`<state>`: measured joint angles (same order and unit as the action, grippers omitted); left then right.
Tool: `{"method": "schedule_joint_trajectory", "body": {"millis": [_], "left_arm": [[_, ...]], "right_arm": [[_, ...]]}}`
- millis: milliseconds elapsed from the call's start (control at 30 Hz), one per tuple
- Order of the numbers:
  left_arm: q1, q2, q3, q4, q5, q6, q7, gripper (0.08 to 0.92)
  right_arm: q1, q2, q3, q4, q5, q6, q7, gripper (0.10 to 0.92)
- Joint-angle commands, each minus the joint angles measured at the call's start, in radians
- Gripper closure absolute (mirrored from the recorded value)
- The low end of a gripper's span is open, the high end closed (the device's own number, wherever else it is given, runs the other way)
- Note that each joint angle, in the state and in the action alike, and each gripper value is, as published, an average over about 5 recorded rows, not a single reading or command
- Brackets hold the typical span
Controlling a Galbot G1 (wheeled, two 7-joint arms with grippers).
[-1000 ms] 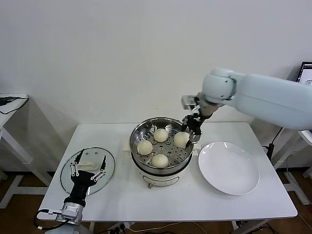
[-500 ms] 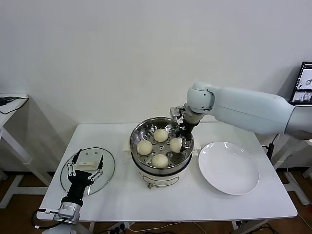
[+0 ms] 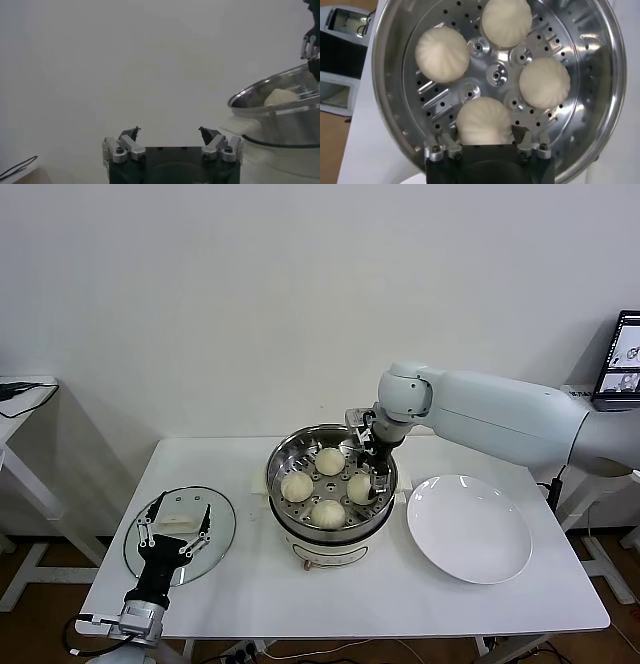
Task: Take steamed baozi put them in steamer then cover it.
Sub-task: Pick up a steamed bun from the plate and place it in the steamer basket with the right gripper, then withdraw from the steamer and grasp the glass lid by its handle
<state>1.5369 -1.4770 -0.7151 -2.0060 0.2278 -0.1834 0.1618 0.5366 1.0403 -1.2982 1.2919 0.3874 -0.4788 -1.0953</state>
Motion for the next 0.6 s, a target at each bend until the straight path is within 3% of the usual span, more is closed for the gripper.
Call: {"method": "schedule_joint_trajectory", "body": {"millis": [33, 233, 400, 467, 600], "left_arm": [[0.004, 0.002, 0.004, -0.005, 0.005, 0.002, -0.003, 0.177], [0.012, 0.002, 0.015, -0.019, 0.013, 0.004, -0.011, 0.177], [0.016, 0.003, 0.015, -0.034, -0.005, 0.027, -0.034, 0.177], [0.014, 0.004, 0.013, -0.039, -0.011, 0.047, -0.047, 0.177], [0.006, 0.004, 0.006, -0.049, -0.014, 0.076, -0.075, 0.177]], "right_arm": [[0.023, -0.100, 0.100, 0.029, 0.035, 0.009, -0.030, 0.204], [0.027, -0.292, 0.240, 0.091, 0.098, 0.023, -0.072, 0.203], [-0.187, -0.423, 0.549, 0.124, 0.079, 0.059, -0.039, 0.203], [-0.331, -0.452, 0.746, 0.127, 0.094, 0.107, 0.051, 0.203], [-0.602, -0.489, 1.025, 0.149, 0.225, 0.249, 0.369, 0.203]]}}
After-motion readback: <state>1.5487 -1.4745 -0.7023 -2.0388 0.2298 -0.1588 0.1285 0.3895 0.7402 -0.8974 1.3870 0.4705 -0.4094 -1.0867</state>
